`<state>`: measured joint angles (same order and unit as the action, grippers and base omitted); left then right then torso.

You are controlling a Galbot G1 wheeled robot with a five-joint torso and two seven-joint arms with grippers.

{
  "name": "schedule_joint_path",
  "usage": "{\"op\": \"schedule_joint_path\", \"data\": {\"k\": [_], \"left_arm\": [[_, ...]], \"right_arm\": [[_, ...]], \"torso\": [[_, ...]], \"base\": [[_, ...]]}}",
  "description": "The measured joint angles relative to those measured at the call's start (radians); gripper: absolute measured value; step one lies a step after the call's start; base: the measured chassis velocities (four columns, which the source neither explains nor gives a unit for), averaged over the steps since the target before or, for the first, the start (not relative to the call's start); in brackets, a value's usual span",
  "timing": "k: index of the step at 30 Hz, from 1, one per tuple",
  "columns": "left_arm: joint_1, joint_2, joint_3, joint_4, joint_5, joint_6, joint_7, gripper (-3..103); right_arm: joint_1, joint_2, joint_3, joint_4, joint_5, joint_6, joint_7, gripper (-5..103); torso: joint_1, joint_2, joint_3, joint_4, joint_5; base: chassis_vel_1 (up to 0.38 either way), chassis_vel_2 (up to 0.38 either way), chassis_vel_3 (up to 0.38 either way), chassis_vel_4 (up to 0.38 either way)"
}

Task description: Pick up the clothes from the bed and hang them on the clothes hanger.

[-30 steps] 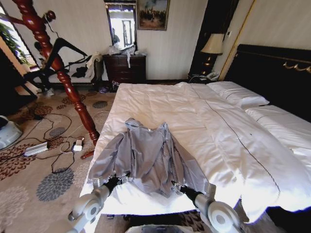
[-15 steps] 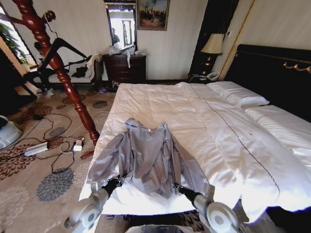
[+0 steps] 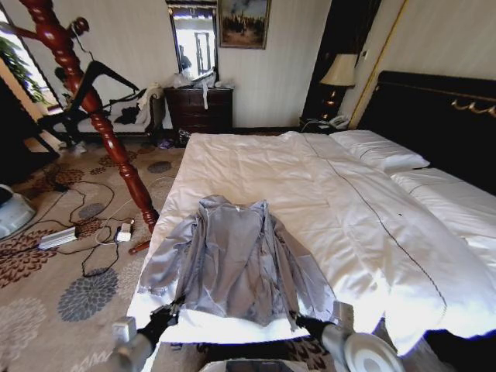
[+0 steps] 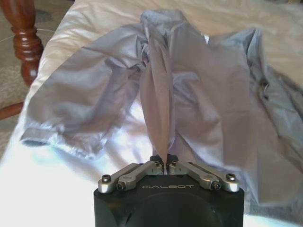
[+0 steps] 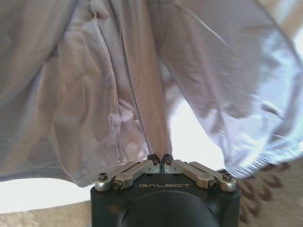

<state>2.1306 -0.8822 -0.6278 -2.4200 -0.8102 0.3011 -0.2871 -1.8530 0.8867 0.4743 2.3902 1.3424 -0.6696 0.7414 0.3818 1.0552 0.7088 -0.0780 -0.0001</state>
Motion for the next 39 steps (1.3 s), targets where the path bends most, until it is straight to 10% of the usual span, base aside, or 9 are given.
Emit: {"op": "schedule_joint_path", "data": {"k": [16,28,39], "left_arm": [[0.369,-0.001,-0.257,-0.087,0.074,0.055,0.001,1],[0.145,-0.002,-0.058,-0.044,0.125,0.099,-0.054,-2],[0.238,-0.035,-0.084,-0.034,0.27,0.1,-0.003,39]], "right_arm": [[-0.102,-0.045,0.102,0.114,0.059,-0.07,0.153,0],[-0.056,-0.016,0.04,0.042,-0.038,-0.07,0.096,3],[-0.096,-0.03,0.085,0.032,-0.141,-0.069,0.064,41]], "torso": [[0.0,0.0,0.0,0.0001,0.0],[0.0,0.0,0.0,0.0,-0.0002],[0.0,0.0,0.0,0.0002,0.0]], "base": [[0.0,0.0,0.0,0.0],[0.0,0.0,0.0,0.0],[0.0,0.0,0.0,0.0]]}}
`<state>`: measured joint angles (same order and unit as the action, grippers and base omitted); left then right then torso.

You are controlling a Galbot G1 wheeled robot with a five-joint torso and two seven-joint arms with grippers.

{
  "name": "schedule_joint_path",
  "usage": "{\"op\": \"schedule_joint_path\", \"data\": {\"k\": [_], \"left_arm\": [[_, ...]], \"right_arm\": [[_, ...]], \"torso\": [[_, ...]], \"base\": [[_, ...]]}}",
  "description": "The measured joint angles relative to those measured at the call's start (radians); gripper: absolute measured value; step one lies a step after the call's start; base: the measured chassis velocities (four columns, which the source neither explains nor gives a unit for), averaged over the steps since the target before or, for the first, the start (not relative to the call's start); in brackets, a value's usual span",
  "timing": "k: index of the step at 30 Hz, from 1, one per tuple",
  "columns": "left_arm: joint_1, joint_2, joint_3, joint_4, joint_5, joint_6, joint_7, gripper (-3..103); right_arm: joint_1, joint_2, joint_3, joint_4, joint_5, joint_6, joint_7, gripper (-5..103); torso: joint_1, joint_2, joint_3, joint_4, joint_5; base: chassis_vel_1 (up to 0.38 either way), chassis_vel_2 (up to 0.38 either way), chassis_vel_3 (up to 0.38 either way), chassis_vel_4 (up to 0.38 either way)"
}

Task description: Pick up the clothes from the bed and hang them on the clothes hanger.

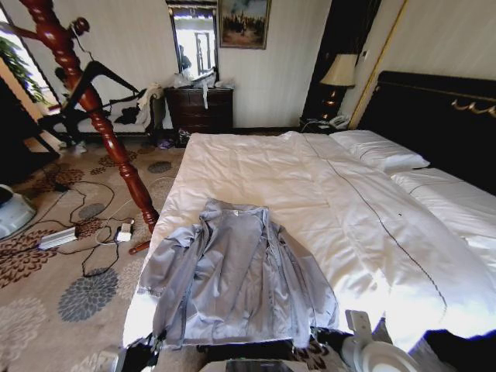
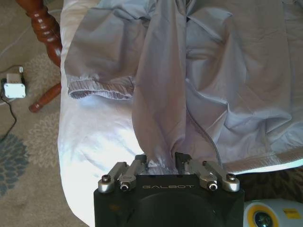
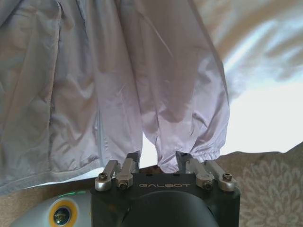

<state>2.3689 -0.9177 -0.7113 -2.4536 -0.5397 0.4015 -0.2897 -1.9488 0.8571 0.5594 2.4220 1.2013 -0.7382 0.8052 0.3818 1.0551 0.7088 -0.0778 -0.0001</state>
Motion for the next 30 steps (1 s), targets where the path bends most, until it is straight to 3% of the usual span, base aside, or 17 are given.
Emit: {"op": "schedule_joint_path", "data": {"k": [1,3,6,8,9,11,12,13,14,17,18,22,25,29,30], "left_arm": [[0.007,-0.009,-0.002,-0.002,0.01,-0.01,0.005,44],[0.012,-0.016,-0.005,-0.007,0.016,-0.016,0.009,44],[0.039,-0.032,-0.014,-0.024,0.065,-0.046,0.033,61],[0.075,-0.044,-0.015,-0.024,0.141,-0.085,0.069,72],[0.075,-0.044,-0.015,-0.024,0.141,-0.085,0.069,72],[0.13,-0.061,-0.019,-0.014,0.224,-0.14,0.127,77],[0.159,-0.068,-0.025,-0.006,0.257,-0.175,0.163,82],[0.159,-0.068,-0.025,-0.006,0.257,-0.175,0.163,82],[0.18,-0.073,-0.03,0.004,0.289,-0.215,0.201,88],[0.217,-0.085,-0.037,0.042,0.367,-0.35,0.263,97],[0.217,-0.085,-0.037,0.042,0.367,-0.35,0.263,97],[0.239,-0.113,-0.039,0.073,0.409,-0.48,0.281,100],[0.239,-0.125,-0.039,0.08,0.395,-0.524,0.287,100],[0.227,-0.15,-0.033,0.087,0.31,-0.617,0.305,100],[0.227,-0.15,-0.033,0.087,0.31,-0.617,0.305,100]], "right_arm": [[-0.001,0.0,0.004,0.001,-0.02,0.0,-0.012,46],[-0.002,0.001,0.006,0.002,-0.035,0.001,-0.023,51],[0.001,0.002,0.009,0.001,-0.076,0.006,-0.058,69],[0.006,0.003,0.005,-0.007,-0.098,0.012,-0.071,74],[0.006,0.003,0.005,-0.007,-0.098,0.012,-0.071,74],[0.009,0.004,-0.003,-0.014,-0.124,0.017,-0.083,85],[0.01,0.004,-0.006,-0.015,-0.136,0.02,-0.091,85],[0.01,0.004,-0.006,-0.015,-0.136,0.02,-0.091,85],[0.01,0.004,-0.008,-0.015,-0.141,0.02,-0.096,95],[0.014,0.003,-0.013,-0.021,-0.15,0.022,-0.1,100],[0.014,0.003,-0.013,-0.021,-0.15,0.022,-0.1,100],[0.016,0.006,-0.017,-0.029,-0.158,0.024,-0.101,100],[0.02,0.01,-0.022,-0.035,-0.162,0.025,-0.102,100],[0.033,0.018,-0.039,-0.047,-0.173,0.034,-0.11,100],[0.033,0.018,-0.039,-0.047,-0.173,0.034,-0.11,100]], "torso": [[0.0,0.0,0.0,-0.0001,0.0],[0.0,0.0,0.0,0.0,-0.0001],[0.0,0.0,0.0,-0.0003,0.0],[0.0,0.0,0.0,-0.0001,0.0],[0.0,0.0,0.0,-0.0001,0.0],[0.0,0.0,0.0,-0.0001,0.0001],[0.0,0.0,0.0,0.0,0.0002],[0.0,0.0,0.0,0.0,0.0002],[0.0,0.0,0.0,0.0,0.0002],[0.0,0.0,0.0,0.0,0.0001],[0.0,0.0,0.0,0.0,0.0001],[0.0,0.0,0.0,0.0,0.0001],[0.0,0.0,0.0,-0.0002,0.0],[0.0,0.0,0.0,0.0,0.0002],[0.0,0.0,0.0,0.0,0.0002]], "base": [[0.0,0.0,0.0,0.0],[0.0,0.0,0.0,0.0],[0.0,0.0,0.0,0.0],[0.0,0.0,0.0,0.0],[0.0,0.0,0.0,0.0],[0.0,0.0,0.0,0.0],[0.0,0.0,0.0,0.0],[0.0,0.0,0.0,0.0],[0.0,0.0,0.0,0.0],[0.0,0.0,0.0,0.0],[0.0,0.0,0.0,0.0],[0.0,0.0,0.0,0.0],[0.0,0.0,0.0,0.0],[0.0,0.0,0.0,0.0],[0.0,0.0,0.0,0.0]]}}
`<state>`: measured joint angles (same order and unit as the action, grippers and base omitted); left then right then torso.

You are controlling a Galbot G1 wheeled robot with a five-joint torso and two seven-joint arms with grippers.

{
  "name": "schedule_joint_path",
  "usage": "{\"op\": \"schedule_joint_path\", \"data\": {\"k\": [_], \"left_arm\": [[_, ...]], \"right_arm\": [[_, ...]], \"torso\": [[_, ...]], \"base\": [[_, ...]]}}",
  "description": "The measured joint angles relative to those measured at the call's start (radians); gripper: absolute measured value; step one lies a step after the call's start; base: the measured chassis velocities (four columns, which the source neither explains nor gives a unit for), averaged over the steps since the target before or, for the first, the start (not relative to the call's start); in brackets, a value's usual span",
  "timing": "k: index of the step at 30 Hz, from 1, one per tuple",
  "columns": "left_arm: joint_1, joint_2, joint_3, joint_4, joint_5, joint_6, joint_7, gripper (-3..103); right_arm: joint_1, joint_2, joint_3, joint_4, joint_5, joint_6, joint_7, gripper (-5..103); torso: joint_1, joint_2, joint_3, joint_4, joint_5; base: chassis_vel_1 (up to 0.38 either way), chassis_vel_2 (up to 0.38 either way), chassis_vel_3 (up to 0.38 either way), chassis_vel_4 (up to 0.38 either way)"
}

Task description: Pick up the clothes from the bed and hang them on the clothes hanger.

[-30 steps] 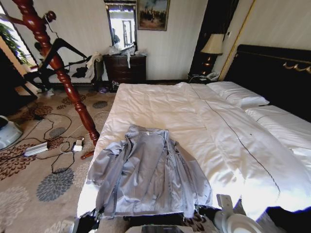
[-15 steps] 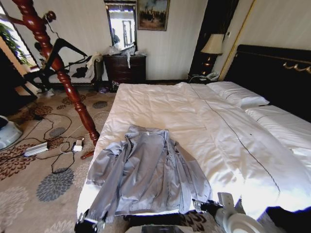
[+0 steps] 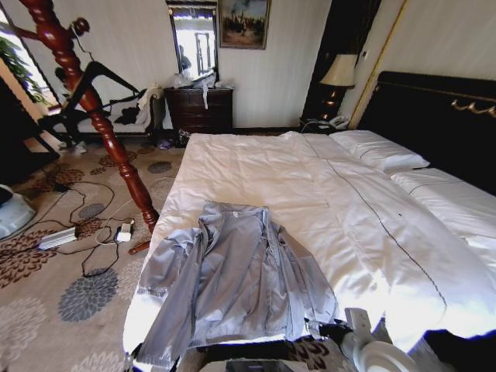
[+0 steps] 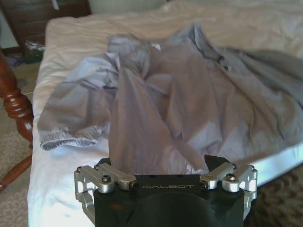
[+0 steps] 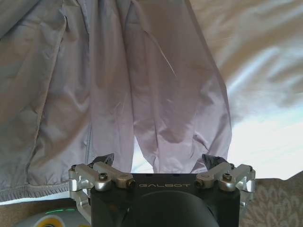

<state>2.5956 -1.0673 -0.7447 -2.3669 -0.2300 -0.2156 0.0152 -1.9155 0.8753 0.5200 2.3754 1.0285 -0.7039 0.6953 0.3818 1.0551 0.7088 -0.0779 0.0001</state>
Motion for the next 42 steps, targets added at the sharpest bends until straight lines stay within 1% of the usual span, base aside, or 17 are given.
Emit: {"op": "schedule_joint_path", "data": {"k": [2,4,5,10,14,19,22,24,25,27,28,29,31,33,34,37,42], "left_arm": [[-0.003,-0.011,-0.008,0.003,-0.001,-0.037,-0.026,100],[-0.014,-0.028,-0.033,0.011,0.037,-0.078,-0.068,100],[-0.014,-0.028,-0.033,0.011,0.037,-0.078,-0.068,100],[-0.023,-0.051,-0.077,0.014,0.079,-0.153,-0.109,100],[-0.019,-0.068,-0.085,0.016,0.144,-0.229,-0.134,100],[-0.06,-0.079,-0.07,0.015,0.135,-0.241,-0.118,100],[-0.112,-0.084,-0.061,0.03,0.122,-0.232,-0.105,100],[-0.186,-0.089,-0.047,0.06,0.117,-0.212,-0.101,100],[-0.23,-0.091,-0.038,0.077,0.106,-0.194,-0.1,100],[-0.283,-0.093,-0.029,0.093,0.081,-0.162,-0.1,100],[-0.283,-0.093,-0.029,0.093,0.081,-0.162,-0.1,100],[-0.336,-0.095,-0.022,0.101,0.048,-0.125,-0.101,100],[-0.392,-0.095,-0.02,0.1,0.015,-0.084,-0.103,100],[-0.407,-0.095,-0.019,0.099,0.007,-0.075,-0.105,100],[-0.447,-0.095,-0.018,0.086,-0.021,-0.043,-0.114,100],[-0.503,-0.092,-0.016,0.064,-0.066,0.006,-0.129,100],[-0.536,-0.092,-0.016,0.048,-0.092,0.036,-0.133,100]], "right_arm": [[0.005,0.002,-0.004,-0.003,-0.005,0.008,-0.01,100],[0.011,0.004,-0.008,-0.007,-0.006,0.01,-0.013,100],[0.011,0.004,-0.008,-0.007,-0.006,0.01,-0.013,100],[0.026,0.007,-0.024,-0.016,-0.009,0.01,-0.015,100],[0.043,0.009,-0.042,-0.025,-0.012,0.01,-0.015,100],[0.054,0.009,-0.048,-0.031,-0.014,0.014,-0.02,100],[0.057,0.011,-0.048,-0.036,-0.055,0.052,-0.063,100],[0.057,0.02,-0.048,-0.052,-0.18,0.139,-0.15,100],[0.057,0.029,-0.05,-0.071,-0.305,0.23,-0.222,100],[0.058,0.042,-0.051,-0.091,-0.425,0.323,-0.295,100],[0.058,0.042,-0.051,-0.091,-0.425,0.323,-0.295,100],[0.06,0.057,-0.05,-0.103,-0.485,0.387,-0.346,100],[0.062,0.074,-0.047,-0.116,-0.539,0.451,-0.389,100],[0.064,0.08,-0.044,-0.123,-0.565,0.477,-0.408,100],[0.071,0.095,-0.039,-0.141,-0.632,0.532,-0.441,100],[0.087,0.127,-0.037,-0.167,-0.731,0.599,-0.48,100],[0.098,0.18,-0.043,-0.198,-0.829,0.659,-0.521,100]], "torso": [[0.0,0.0,0.0,-0.0001,-0.0003],[0.0,0.0,0.0,0.0,-0.0002],[0.0,0.0,0.0,0.0,-0.0002],[0.0,0.0,0.0,-0.0001,-0.0002],[0.0,0.0,0.0,0.0,-0.0002],[0.0,0.0,0.0,0.0,0.0],[0.0,0.0,0.0,0.0001,0.0],[0.0,0.0,0.0,-0.0001,-0.0003],[0.0,0.0,0.0,0.0,-0.0005],[0.0,0.0,0.0,0.0,-0.0004],[0.0,0.0,0.0,0.0,-0.0004],[0.0,0.0,0.0,-0.0001,-0.0003],[0.0,0.0,0.0,-0.0002,-0.0003],[0.0,0.0,0.0,-0.0002,-0.0004],[0.0,0.0,0.0,-0.0002,-0.0002],[0.0,0.0,0.0,-0.0001,-0.0001],[0.0,0.0,0.0,0.0,-0.0002]], "base": [[0.0,0.0,0.0,0.0],[0.0,0.0,0.0,0.0],[0.0,0.0,0.0,0.0],[0.0,0.0,0.0,0.0],[0.0,0.0,0.0,0.0],[0.0,0.0,0.0,0.0],[0.0,0.0,0.0,0.0],[0.0,0.0,0.0,0.0],[0.0,0.0,0.0,0.0],[0.0,0.0,0.0,0.0],[0.0,0.0,0.0,0.0],[0.0,0.0,0.0,0.0],[0.0,0.0,0.0,0.0],[0.0,0.0,0.0,0.0],[0.0,0.0,0.0,0.0],[0.0,0.0,0.0,0.0],[0.0,0.0,0.0,0.0]]}}
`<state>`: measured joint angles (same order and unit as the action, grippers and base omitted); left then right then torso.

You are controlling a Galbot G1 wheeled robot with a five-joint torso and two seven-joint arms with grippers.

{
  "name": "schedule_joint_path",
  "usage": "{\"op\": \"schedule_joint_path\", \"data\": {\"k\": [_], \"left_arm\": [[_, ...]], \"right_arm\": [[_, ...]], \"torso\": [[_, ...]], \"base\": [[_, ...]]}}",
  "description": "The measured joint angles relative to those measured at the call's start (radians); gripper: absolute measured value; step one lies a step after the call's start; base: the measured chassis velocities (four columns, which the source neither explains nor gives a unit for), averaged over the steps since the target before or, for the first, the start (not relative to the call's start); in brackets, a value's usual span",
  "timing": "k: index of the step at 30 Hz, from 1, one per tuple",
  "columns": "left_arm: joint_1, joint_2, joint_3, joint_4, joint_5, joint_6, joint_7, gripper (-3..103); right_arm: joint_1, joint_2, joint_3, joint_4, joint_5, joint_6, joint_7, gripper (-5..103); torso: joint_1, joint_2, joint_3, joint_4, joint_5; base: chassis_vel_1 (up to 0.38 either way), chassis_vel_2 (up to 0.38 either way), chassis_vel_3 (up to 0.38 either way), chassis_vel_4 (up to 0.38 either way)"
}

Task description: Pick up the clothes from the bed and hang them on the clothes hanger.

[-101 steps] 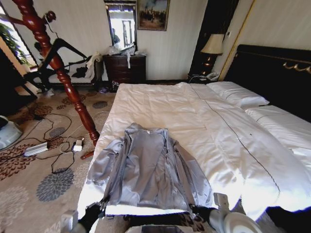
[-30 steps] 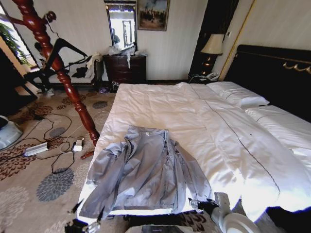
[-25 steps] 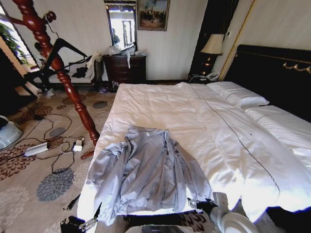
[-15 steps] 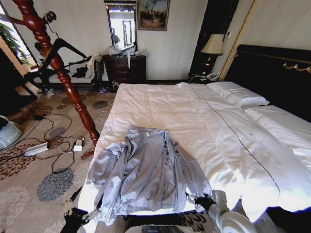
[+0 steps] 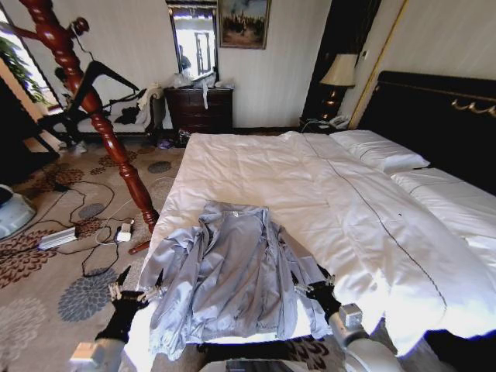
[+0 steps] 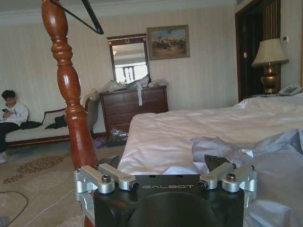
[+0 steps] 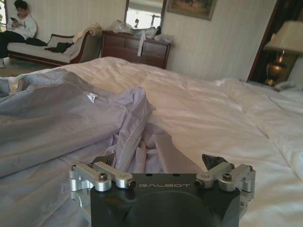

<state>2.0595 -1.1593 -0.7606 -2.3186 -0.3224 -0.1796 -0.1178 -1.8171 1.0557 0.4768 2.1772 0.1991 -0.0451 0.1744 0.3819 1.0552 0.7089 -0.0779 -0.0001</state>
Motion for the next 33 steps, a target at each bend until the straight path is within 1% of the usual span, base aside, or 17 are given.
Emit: {"op": "schedule_joint_path", "data": {"k": [3,6,8,9,10,11,12,14,16,17,18,21,22,23,25,27,33], "left_arm": [[-0.004,-0.003,0.0,-0.001,-0.003,0.005,-0.001,100],[0.001,-0.009,-0.003,-0.001,-0.003,0.006,0.001,100],[0.012,-0.021,-0.005,0.0,0.001,0.006,0.004,100],[0.02,-0.029,-0.005,0.0,0.007,0.005,0.007,100],[0.02,-0.029,-0.005,0.0,0.007,0.005,0.007,100],[0.026,-0.033,-0.006,0.0,0.01,0.004,0.009,100],[0.037,-0.042,-0.007,-0.001,0.016,0.002,0.012,100],[0.052,-0.05,-0.009,-0.004,0.022,0.0,0.016,100],[0.07,-0.061,-0.014,-0.009,0.033,-0.004,0.019,100],[0.07,-0.061,-0.014,-0.009,0.033,-0.004,0.019,100],[0.077,-0.063,-0.015,-0.013,0.036,-0.004,0.019,100],[0.085,-0.068,-0.014,-0.022,0.05,-0.003,0.016,100],[0.086,-0.068,-0.012,-0.024,0.054,-0.001,0.014,100],[0.086,-0.068,-0.012,-0.024,0.054,-0.001,0.014,100],[0.091,-0.071,-0.009,-0.031,0.062,0.004,0.008,100],[0.096,-0.073,-0.008,-0.036,0.07,0.007,0.004,100],[0.109,-0.074,-0.009,-0.05,0.078,0.015,-0.003,100]], "right_arm": [[0.015,0.025,-0.014,-0.012,-0.012,0.007,-0.007,100],[0.046,0.033,-0.032,-0.014,0.023,-0.001,-0.007,100],[0.101,0.025,-0.048,-0.013,0.142,-0.031,0.006,100],[0.147,0.009,-0.055,-0.012,0.241,-0.056,0.022,100],[0.147,0.009,-0.055,-0.012,0.241,-0.056,0.022,100],[0.167,0.002,-0.057,-0.01,0.281,-0.066,0.027,100],[0.232,-0.018,-0.06,-0.002,0.451,-0.108,0.051,100],[0.299,-0.031,-0.058,0.004,0.62,-0.148,0.079,100],[0.431,-0.041,-0.034,-0.011,0.93,-0.226,0.13,100],[0.431,-0.041,-0.034,-0.011,0.93,-0.226,0.13,100],[0.497,-0.041,-0.026,-0.039,1.058,-0.254,0.158,100],[0.665,-0.024,-0.018,-0.15,1.284,-0.305,0.215,100],[0.7,-0.015,-0.018,-0.186,1.328,-0.317,0.226,100],[0.7,-0.015,-0.018,-0.186,1.328,-0.317,0.226,100],[0.768,0.01,-0.02,-0.269,1.392,-0.345,0.231,100],[0.811,0.044,-0.022,-0.344,1.424,-0.371,0.228,100],[0.838,0.11,-0.02,-0.425,1.441,-0.424,0.218,100]], "torso": [[0.0,0.0,0.0,-0.0003,-0.0001],[0.0,0.0,0.0,0.0,0.0],[0.0,0.0,0.0,-0.0001,0.0001],[0.0,0.0,0.0,-0.0001,0.0],[0.0,0.0,0.0,-0.0001,0.0],[0.0,0.0,0.0,0.0,0.0],[0.0,0.0,0.0,0.0004,0.0],[0.0,0.0,0.0,0.0003,0.0003],[0.0,0.0,0.0,0.0004,-0.0001],[0.0,0.0,0.0,0.0004,-0.0001],[0.0,0.0,0.0,-0.0002,0.0002],[0.0,0.0,0.0,0.0006,0.0],[0.0,0.0,0.0,0.0004,0.0001],[0.0,0.0,0.0,0.0004,0.0001],[0.0,0.0,0.0,0.0,0.0],[0.0,0.0,0.0,0.0,0.0001],[0.0,0.0,0.0,0.0,0.0002]], "base": [[0.0,0.0,0.0,0.0],[0.0,0.0,0.0,0.0],[0.0,0.0,0.0,0.0],[0.0,0.0,0.0,0.0],[0.0,0.0,0.0,0.0],[0.0,0.0,0.0,0.0],[0.0,0.0,0.0,0.0],[0.0,0.0,0.0,0.0],[0.0,0.0,0.0,0.0],[0.0,0.0,0.0,0.0],[0.0,0.0,0.0,0.0],[0.0,0.0,0.0,0.0],[0.0,0.0,0.0,0.0],[0.0,0.0,0.0,0.0],[0.0,0.0,0.0,0.0],[0.0,0.0,0.0,0.0],[0.0,0.0,0.0,0.0]]}}
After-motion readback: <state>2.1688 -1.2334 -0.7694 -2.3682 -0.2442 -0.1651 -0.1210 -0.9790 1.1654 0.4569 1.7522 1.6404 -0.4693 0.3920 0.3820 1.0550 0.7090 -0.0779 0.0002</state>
